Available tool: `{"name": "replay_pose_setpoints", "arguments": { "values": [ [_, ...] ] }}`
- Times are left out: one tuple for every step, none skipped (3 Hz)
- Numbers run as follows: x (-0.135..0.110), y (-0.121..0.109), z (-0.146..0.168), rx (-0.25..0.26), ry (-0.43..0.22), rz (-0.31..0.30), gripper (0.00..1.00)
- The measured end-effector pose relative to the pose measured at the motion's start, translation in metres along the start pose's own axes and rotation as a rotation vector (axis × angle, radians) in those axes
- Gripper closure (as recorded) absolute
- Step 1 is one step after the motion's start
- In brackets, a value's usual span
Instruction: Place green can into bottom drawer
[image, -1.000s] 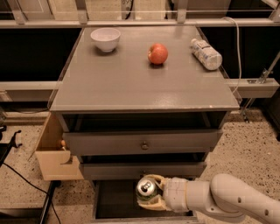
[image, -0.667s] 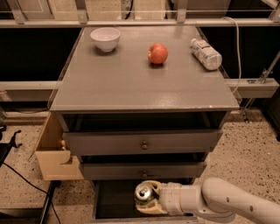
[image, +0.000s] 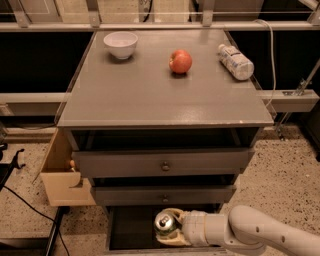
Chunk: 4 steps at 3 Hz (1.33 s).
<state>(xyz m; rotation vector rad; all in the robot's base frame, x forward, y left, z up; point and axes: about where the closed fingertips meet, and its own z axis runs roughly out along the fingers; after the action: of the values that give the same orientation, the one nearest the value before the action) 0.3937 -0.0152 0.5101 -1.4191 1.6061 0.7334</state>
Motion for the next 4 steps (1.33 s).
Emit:
{"name": "replay_pose_setpoints", "arguments": {
  "values": [
    [0.047,-0.008,0.013,0.021,0.001,-0.018,1.0],
    [0.091,-0.015,0.031,0.031,-0.031,-0.037,1.0],
    [0.128,-0.021,0.05,0.029,-0.091,-0.034,1.0],
    [0.167,-0.032,0.073,0.033,-0.139,-0.001,1.0]
  ]
}}
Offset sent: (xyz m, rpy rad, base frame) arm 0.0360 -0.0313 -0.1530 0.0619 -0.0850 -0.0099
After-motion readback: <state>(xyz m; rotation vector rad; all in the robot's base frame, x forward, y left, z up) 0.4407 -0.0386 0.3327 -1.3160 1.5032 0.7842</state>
